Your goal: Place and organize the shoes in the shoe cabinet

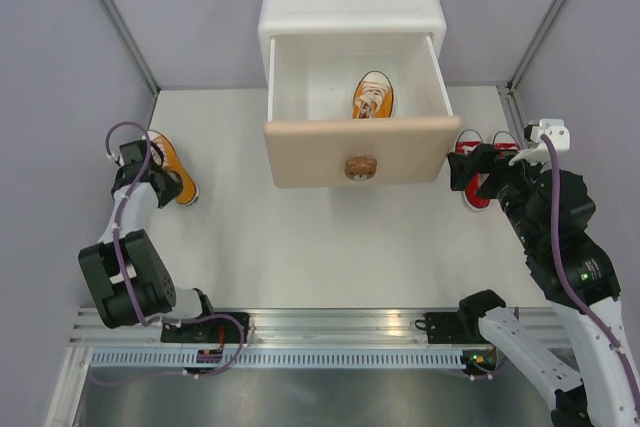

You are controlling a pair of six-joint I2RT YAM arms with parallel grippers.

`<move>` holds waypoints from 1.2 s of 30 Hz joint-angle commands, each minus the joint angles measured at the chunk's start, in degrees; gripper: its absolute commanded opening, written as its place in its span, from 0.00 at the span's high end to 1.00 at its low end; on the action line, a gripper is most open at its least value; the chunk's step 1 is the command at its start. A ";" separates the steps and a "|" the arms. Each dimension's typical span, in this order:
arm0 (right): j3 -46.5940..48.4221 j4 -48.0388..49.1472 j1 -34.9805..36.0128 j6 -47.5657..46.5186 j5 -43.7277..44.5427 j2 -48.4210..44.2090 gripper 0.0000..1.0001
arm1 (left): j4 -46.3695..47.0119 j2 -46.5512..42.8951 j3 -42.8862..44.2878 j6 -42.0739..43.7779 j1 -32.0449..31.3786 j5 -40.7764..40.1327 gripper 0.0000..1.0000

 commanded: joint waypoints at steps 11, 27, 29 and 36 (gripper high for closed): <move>2.25 1.05 0.32 0.71 -1.47 0.30 0.02 | -6.37 -13.75 12.29 -1.12 -5.34 1.95 0.98; 3.31 -0.36 0.32 1.59 -2.17 -1.02 0.02 | -18.50 -16.83 41.28 2.49 -25.46 -3.24 0.98; 3.31 -0.45 0.40 1.67 -2.17 -1.28 0.02 | -19.55 -16.22 44.10 3.63 -27.31 -2.45 0.98; 2.87 -0.54 0.32 1.94 -2.17 -1.63 0.02 | -19.65 -14.37 55.69 6.53 -31.54 2.03 0.98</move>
